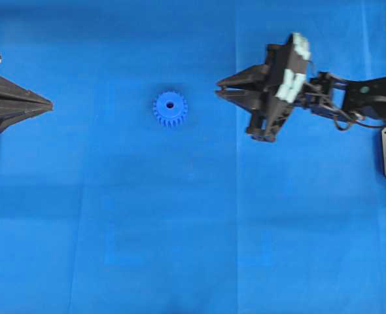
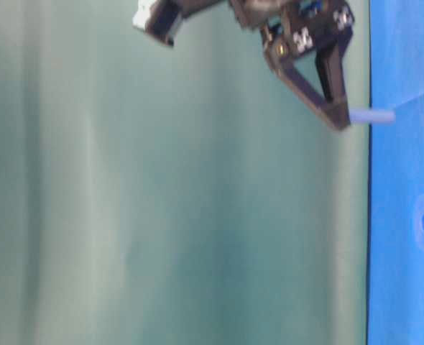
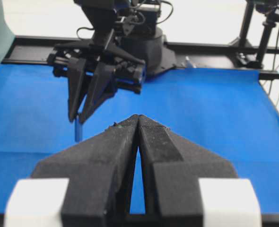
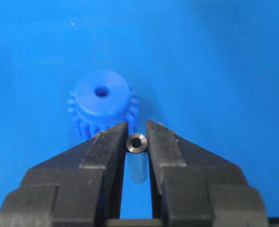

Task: Insert the shaft placed at a random location into the center hole of the small gear at another random location.
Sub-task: 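Lift the shaft with the right gripper and carry it toward the blue gear, then position the held shaft above the gear's center hole with the right gripper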

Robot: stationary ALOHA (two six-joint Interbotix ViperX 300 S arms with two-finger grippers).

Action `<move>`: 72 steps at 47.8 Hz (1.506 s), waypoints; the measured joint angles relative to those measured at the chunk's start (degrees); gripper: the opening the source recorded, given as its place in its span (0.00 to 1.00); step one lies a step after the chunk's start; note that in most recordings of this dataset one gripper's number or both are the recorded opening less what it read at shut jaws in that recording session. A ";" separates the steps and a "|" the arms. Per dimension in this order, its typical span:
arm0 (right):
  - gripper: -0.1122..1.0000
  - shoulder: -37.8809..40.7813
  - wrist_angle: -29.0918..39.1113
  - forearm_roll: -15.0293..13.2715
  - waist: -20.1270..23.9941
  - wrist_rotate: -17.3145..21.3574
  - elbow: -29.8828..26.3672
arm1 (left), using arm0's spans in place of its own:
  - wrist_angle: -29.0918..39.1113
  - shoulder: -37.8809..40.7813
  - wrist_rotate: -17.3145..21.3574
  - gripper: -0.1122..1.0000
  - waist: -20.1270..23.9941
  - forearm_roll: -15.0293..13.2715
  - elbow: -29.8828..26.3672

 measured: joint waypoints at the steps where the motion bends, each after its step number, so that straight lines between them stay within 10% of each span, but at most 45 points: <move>1: 0.12 0.62 0.35 0.00 0.09 0.00 -0.79 | 0.00 0.09 0.00 0.10 0.00 0.00 0.00; 26: 0.12 11.07 6.24 -1.14 1.41 -2.02 -17.40 | 0.00 0.00 0.00 0.10 0.00 0.00 0.00; 72: 0.12 15.91 4.57 0.18 1.58 -1.85 -18.11 | 0.00 0.09 -0.62 0.10 0.00 0.00 0.00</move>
